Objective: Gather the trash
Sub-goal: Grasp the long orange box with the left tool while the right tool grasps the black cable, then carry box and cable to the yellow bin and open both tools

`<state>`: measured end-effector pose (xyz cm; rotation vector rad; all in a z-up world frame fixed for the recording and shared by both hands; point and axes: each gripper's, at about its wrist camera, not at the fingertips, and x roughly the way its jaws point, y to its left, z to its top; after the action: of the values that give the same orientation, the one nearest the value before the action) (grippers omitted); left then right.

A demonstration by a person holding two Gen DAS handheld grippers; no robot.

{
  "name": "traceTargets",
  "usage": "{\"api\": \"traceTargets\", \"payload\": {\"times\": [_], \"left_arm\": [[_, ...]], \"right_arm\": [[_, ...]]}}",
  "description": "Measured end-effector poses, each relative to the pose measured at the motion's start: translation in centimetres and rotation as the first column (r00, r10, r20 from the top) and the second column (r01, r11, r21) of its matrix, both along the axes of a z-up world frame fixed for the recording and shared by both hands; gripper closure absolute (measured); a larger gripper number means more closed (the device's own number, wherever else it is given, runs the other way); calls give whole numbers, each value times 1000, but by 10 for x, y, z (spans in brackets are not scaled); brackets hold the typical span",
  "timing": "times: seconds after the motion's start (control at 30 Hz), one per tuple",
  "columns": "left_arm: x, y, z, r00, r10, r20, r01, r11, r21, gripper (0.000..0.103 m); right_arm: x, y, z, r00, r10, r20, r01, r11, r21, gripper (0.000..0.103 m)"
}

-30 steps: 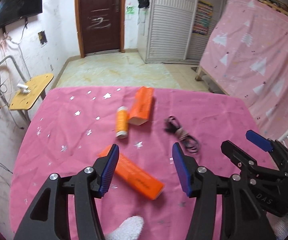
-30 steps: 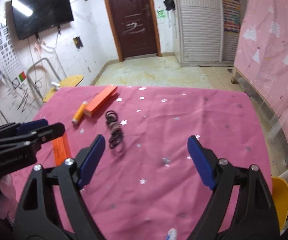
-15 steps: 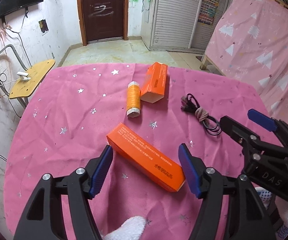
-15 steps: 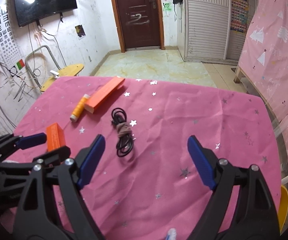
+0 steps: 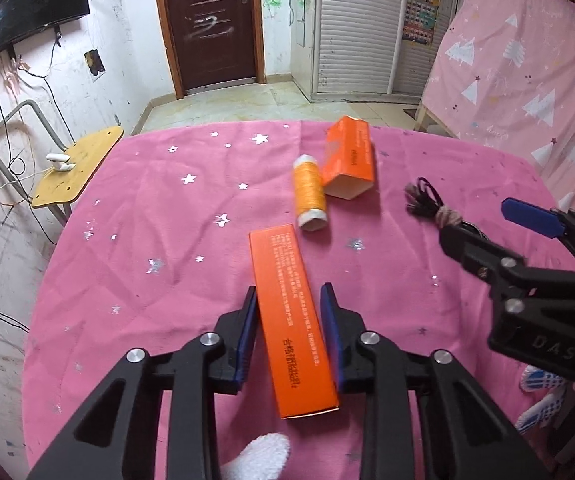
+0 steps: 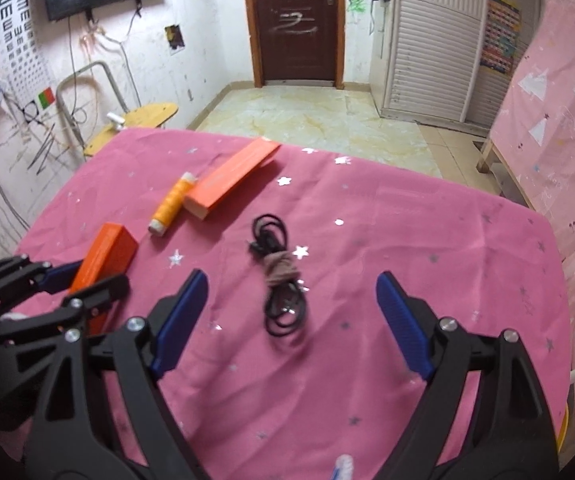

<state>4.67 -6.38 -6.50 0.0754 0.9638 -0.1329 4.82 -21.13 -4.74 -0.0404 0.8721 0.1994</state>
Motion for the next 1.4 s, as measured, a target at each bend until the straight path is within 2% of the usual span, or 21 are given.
{"api": "traceTargets", "payload": {"times": [0.07, 0.13, 0.17, 0.23, 0.37, 0.4, 0.43, 0.57, 0.77, 1.0, 1.23, 1.4], "left_arm": [[1, 4, 0, 1000, 2, 4, -2, 1000, -4, 82], [1, 5, -1, 1000, 2, 8, -2, 1000, -2, 86], [2, 6, -1, 1000, -2, 9, 2, 1000, -6, 87], [3, 7, -1, 1000, -5, 9, 5, 1000, -11, 87], [5, 13, 0, 1000, -15, 7, 16, 999, -47, 88], [6, 14, 0, 1000, -16, 6, 16, 998, -59, 87], [6, 15, 1, 1000, -16, 8, 16, 998, -68, 87], [0, 16, 10, 999, -21, 42, 24, 997, -76, 87], [-9, 5, 32, 996, -32, 89, 39, 996, -77, 87], [-30, -43, 67, 981, -106, 165, 116, 992, -52, 87], [-52, -104, 88, 954, -211, 212, 223, 974, -34, 87], [-67, -156, 98, 925, -302, 229, 318, 947, -36, 87]], "right_arm": [[4, 5, -2, 1000, 11, -10, -11, 1000, -9, 22], [7, 9, -4, 1000, 12, -18, -13, 1000, -20, 35], [9, 10, -6, 1000, 11, -27, -12, 1000, -24, 37], [12, 12, -10, 999, 9, -42, -10, 999, -30, 51], [14, 15, -12, 998, 22, -62, -25, 998, -55, 69], [14, 16, -11, 998, 19, -62, -24, 998, -66, 81], [14, 17, -11, 998, 19, -59, -23, 997, -75, 85], [9, 16, -8, 999, 26, -41, -29, 998, -58, 85], [-14, -4, 16, 999, -7, 38, 6, 1000, 8, 85], [-48, -57, 44, 988, -99, 121, 93, 994, 53, 85], [-87, -130, 60, 956, -230, 183, 215, 972, 100, 85], [-124, -190, 62, 911, -354, 213, 336, 935, 118, 85]]}}
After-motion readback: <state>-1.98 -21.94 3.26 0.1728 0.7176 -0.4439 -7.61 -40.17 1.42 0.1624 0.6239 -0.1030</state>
